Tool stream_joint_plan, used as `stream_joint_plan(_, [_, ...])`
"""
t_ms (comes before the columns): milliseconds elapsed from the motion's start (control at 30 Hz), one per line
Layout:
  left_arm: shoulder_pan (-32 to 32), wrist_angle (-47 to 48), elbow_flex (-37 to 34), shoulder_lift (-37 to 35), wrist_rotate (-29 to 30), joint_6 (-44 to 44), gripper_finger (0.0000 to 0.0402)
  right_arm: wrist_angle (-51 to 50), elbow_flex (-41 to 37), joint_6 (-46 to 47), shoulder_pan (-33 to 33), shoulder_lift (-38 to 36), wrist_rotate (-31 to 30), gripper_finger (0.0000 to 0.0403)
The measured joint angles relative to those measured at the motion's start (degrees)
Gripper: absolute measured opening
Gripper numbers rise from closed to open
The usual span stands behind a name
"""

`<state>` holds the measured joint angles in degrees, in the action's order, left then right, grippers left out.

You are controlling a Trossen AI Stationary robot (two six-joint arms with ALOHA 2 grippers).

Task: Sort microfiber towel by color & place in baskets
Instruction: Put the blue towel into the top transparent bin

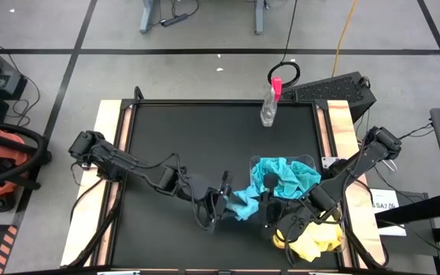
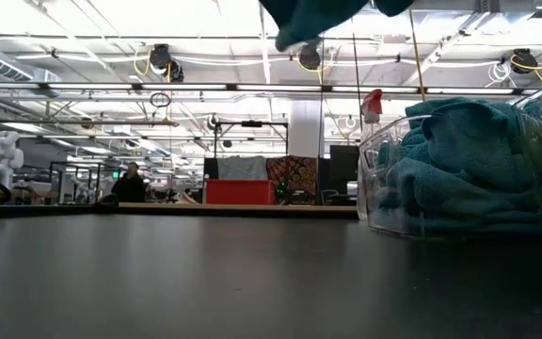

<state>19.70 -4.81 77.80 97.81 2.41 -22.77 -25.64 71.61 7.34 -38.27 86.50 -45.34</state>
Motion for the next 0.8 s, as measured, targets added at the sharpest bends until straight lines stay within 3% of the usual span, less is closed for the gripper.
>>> stream_joint_plan(167, [0.00,2.23,-0.19,0.38,4.74,2.97,0.0219,-3.88,0.00,2.68,-0.04,-0.11,-0.16,0.0013])
stream_joint_plan(267, [-0.09,5.21,-0.26,0.41,7.49,4.76,0.0250,-8.41,0.00,6.10,-0.17,-0.76,-0.09,0.0010])
stream_joint_plan(567, [-0.09,19.43,-0.35,0.49,8.90,13.87,0.0263,-22.74,0.00,17.95,-2.42,-4.93,0.17,0.0008])
stream_joint_plan(800, [0.42,22.40,-0.35,0.49,8.93,18.00,0.0263,-36.57,0.00,30.43,-4.50,-9.02,0.72,0.0007])
